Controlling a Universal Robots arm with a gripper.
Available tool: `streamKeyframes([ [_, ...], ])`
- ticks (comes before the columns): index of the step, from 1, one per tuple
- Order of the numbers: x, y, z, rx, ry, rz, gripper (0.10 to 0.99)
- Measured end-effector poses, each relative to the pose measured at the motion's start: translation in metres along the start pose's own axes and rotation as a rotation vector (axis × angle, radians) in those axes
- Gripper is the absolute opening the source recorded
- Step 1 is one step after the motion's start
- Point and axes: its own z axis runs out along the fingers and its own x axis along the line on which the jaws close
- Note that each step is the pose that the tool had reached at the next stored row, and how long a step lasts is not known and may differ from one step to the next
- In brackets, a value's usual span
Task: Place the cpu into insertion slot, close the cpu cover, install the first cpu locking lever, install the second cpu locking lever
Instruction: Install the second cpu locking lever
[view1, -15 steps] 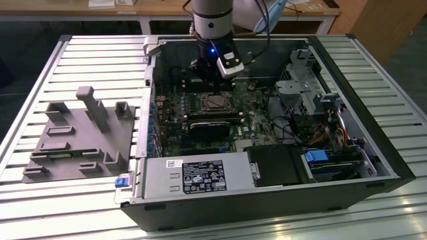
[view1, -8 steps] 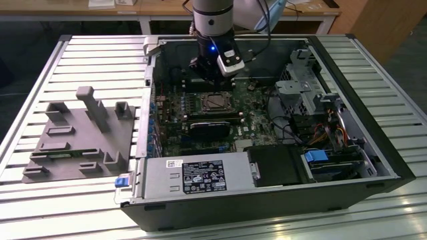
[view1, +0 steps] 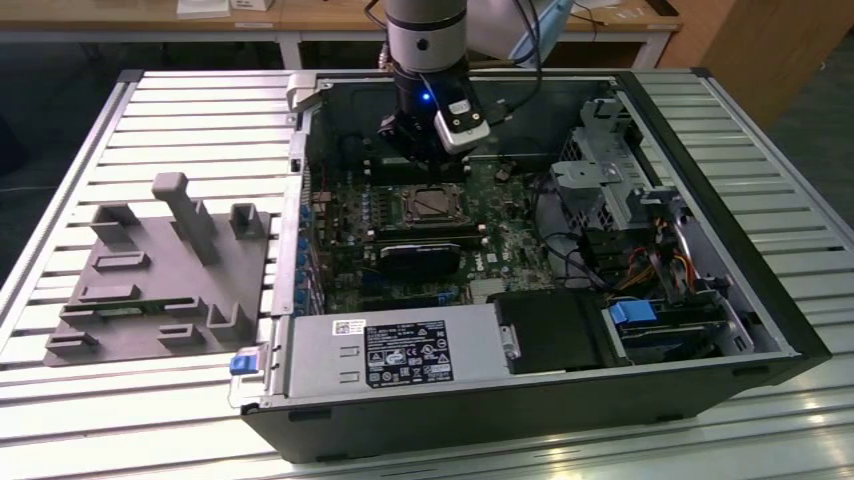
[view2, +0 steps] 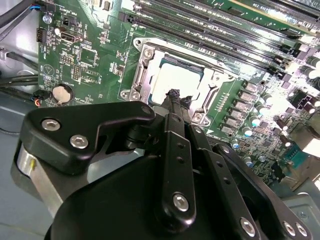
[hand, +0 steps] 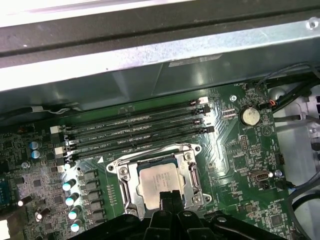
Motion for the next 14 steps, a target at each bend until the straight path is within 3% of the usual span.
streamKeyframes([
  [5, -0.0001, -0.0003, 0.0000, 0.000, 0.0000, 0.000, 0.106],
  [14, -0.0020, -0.0083, -0.0002, 0.000, 0.0000, 0.000, 0.106],
])
